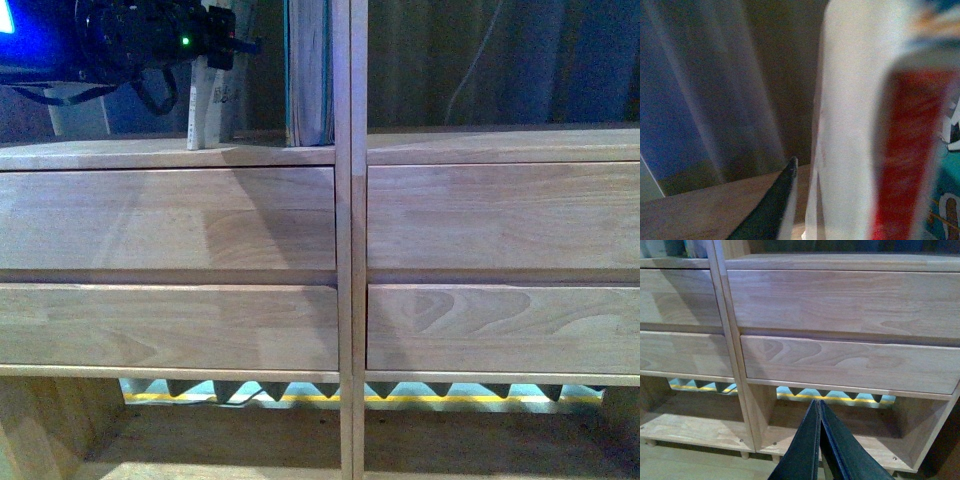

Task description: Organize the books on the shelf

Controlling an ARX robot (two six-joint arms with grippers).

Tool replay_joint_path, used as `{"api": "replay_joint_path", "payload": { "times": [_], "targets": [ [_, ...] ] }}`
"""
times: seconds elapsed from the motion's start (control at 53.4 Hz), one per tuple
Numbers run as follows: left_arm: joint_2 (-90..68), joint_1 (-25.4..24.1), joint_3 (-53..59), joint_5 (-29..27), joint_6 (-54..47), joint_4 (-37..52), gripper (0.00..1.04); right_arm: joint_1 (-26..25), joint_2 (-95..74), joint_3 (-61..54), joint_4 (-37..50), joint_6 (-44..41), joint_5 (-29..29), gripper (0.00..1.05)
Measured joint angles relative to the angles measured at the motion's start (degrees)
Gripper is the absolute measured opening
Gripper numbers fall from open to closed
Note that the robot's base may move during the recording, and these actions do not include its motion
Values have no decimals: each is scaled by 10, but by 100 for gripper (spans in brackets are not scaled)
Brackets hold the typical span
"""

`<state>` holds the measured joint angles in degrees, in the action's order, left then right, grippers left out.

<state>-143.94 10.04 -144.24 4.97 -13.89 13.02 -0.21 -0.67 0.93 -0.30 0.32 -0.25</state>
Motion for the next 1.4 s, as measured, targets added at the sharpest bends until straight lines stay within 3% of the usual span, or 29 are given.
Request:
{"api": "replay_joint_path", "payload": {
  "times": [0.412, 1.086, 1.255, 1.404],
  "targets": [
    [108, 4, 199, 30, 14, 103, 99, 0, 3, 0, 1, 0, 1, 3],
    [446, -19, 642, 63, 91, 177, 98, 0, 3, 0, 1, 0, 1, 3],
    [632, -68, 763, 49, 158, 99, 98, 0, 3, 0, 1, 0, 1, 3],
    [752, -128, 847, 70, 197, 73, 98, 0, 3, 0, 1, 0, 1, 3]
  ]
}}
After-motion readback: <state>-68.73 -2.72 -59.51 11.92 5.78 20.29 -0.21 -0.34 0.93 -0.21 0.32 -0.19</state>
